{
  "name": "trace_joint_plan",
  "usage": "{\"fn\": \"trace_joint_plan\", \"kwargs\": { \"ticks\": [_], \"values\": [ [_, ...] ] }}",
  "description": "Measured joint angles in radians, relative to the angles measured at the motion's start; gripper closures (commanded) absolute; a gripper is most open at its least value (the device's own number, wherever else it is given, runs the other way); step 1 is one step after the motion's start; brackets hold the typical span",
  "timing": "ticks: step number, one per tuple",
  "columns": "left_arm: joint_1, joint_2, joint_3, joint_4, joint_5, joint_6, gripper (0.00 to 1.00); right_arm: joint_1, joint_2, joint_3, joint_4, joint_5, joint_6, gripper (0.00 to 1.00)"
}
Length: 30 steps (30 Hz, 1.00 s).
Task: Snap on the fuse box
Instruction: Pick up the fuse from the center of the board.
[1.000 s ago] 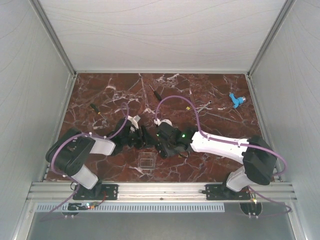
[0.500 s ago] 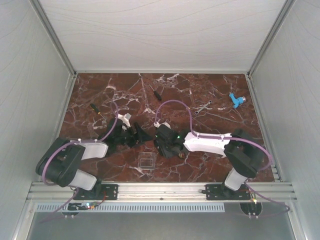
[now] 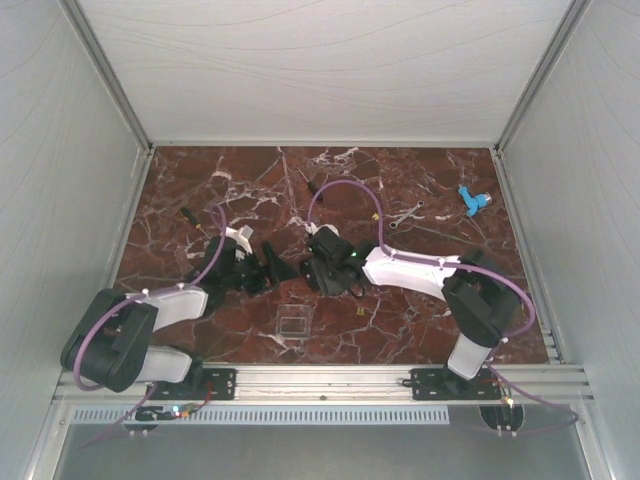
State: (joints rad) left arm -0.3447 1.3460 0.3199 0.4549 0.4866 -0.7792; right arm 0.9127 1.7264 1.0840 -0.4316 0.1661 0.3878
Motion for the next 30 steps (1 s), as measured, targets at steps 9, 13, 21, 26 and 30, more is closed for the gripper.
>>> {"fn": "trace_joint_plan", "kwargs": {
  "ticks": [9, 13, 21, 26, 30],
  "values": [
    [0.034, -0.042, 0.002, -0.102, -0.039, 0.052, 0.0, 0.024, -0.186, -0.119, -0.21, 0.127, 0.204, 0.41],
    [0.036, -0.081, 0.006, -0.161, -0.085, 0.082, 0.0, 0.024, -0.22, -0.186, -0.232, 0.141, 0.281, 0.41],
    [0.036, -0.177, 0.019, -0.27, -0.203, 0.138, 0.0, 0.06, -0.153, -0.188, -0.232, 0.157, 0.373, 0.49],
    [0.036, -0.179, 0.007, -0.281, -0.24, 0.149, 0.0, 0.069, -0.14, -0.188, -0.23, 0.156, 0.408, 0.58],
    [0.036, -0.179, 0.002, -0.277, -0.24, 0.149, 0.0, 0.069, -0.135, -0.188, -0.23, 0.156, 0.423, 0.61]
  ]
}}
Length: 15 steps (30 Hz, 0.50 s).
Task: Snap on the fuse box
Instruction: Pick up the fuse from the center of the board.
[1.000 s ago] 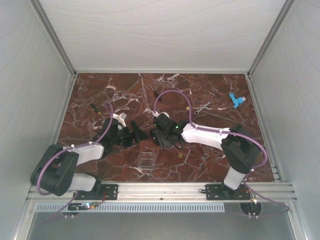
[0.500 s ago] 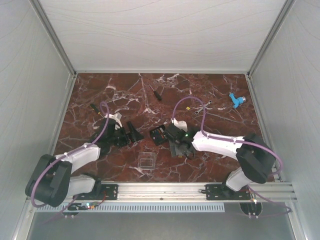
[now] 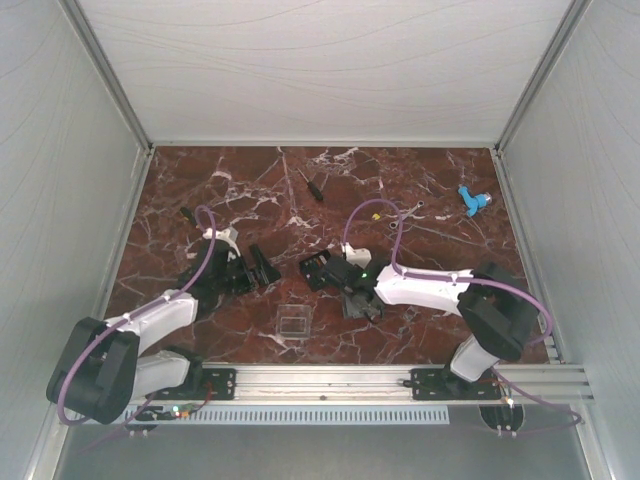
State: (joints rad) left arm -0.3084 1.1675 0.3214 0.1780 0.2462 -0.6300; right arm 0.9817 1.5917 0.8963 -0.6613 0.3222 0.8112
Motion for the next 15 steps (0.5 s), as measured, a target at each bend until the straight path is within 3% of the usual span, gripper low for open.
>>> {"fn": "trace_joint_plan", "kwargs": {
  "ticks": [5, 15],
  "values": [
    [0.0, 0.0, -0.004, 0.0, 0.0, 0.0, 0.01, -0.015, 0.01, -0.002, 0.011, -0.016, 0.006, 0.68],
    [0.0, 0.002, -0.019, 0.026, 0.022, -0.001, 0.03, -0.042, 0.003, -0.016, 0.038, -0.074, 0.006, 0.7]
  ]
}}
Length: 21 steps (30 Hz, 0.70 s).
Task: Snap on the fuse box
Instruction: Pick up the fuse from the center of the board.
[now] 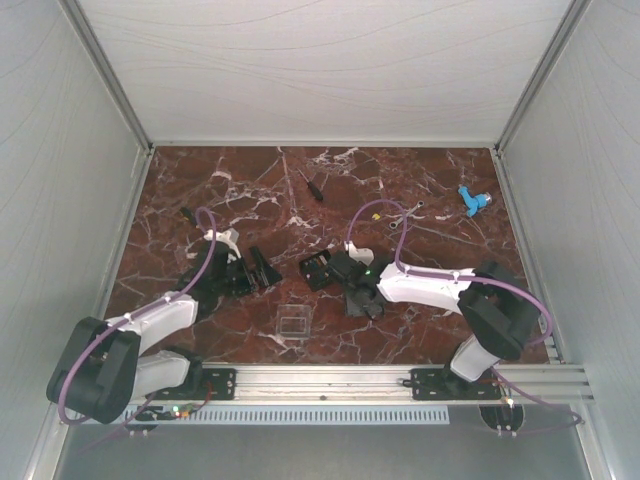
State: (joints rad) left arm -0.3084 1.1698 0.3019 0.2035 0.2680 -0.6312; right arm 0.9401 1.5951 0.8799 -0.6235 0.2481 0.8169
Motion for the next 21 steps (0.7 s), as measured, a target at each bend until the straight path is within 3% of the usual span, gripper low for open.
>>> {"fn": "trace_joint_plan", "kwargs": {
  "ticks": [12, 21],
  "values": [
    [0.0, 0.006, -0.025, 0.06, 0.064, -0.019, 0.07, -0.023, -0.027, -0.039, 0.038, -0.01, 0.02, 0.7],
    [0.0, 0.006, -0.029, 0.092, 0.116, -0.053, 0.1, -0.021, 0.001, -0.016, 0.013, 0.01, 0.013, 0.78]
  ]
}}
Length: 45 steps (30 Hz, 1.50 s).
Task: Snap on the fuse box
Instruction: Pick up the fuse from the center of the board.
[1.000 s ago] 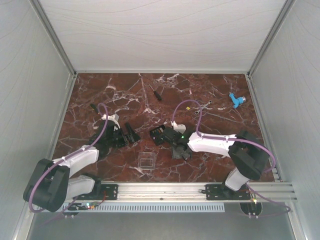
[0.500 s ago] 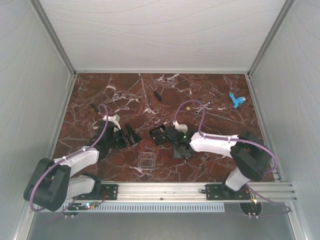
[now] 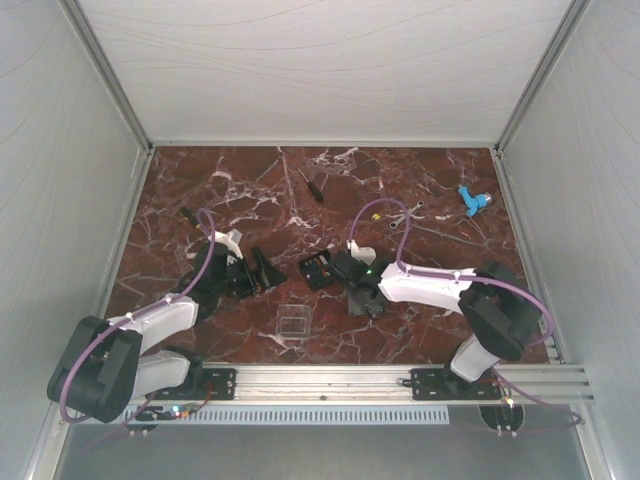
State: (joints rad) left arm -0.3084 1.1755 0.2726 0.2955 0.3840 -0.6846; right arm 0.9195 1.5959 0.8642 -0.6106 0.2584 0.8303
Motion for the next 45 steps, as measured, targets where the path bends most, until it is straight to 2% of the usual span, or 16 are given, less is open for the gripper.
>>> {"fn": "trace_joint_plan", "kwargs": {
  "ticks": [7, 14, 22, 29, 38, 45],
  "values": [
    [0.0, 0.0, -0.003, 0.025, 0.052, -0.03, 0.11, 0.024, 0.023, 0.032, 0.001, 0.053, -0.027, 0.87],
    [0.0, -0.003, -0.005, 0.08, 0.149, -0.079, 0.14, 0.056, 0.002, 0.004, 0.117, 0.063, -0.137, 0.89],
    [-0.02, 0.024, 0.002, 0.172, 0.287, -0.139, 0.28, 0.083, -0.128, -0.064, 0.3, -0.033, -0.368, 0.9],
    [-0.077, 0.081, 0.047, 0.209, 0.349, -0.162, 0.4, 0.084, -0.222, -0.084, 0.468, -0.131, -0.518, 0.9],
    [-0.152, 0.117, 0.083, 0.242, 0.357, -0.18, 0.63, 0.089, -0.244, -0.103, 0.535, -0.212, -0.583, 0.9],
    [-0.171, 0.148, 0.087, 0.249, 0.354, -0.183, 0.68, 0.091, -0.256, -0.109, 0.56, -0.235, -0.586, 0.9]
  ]
}}
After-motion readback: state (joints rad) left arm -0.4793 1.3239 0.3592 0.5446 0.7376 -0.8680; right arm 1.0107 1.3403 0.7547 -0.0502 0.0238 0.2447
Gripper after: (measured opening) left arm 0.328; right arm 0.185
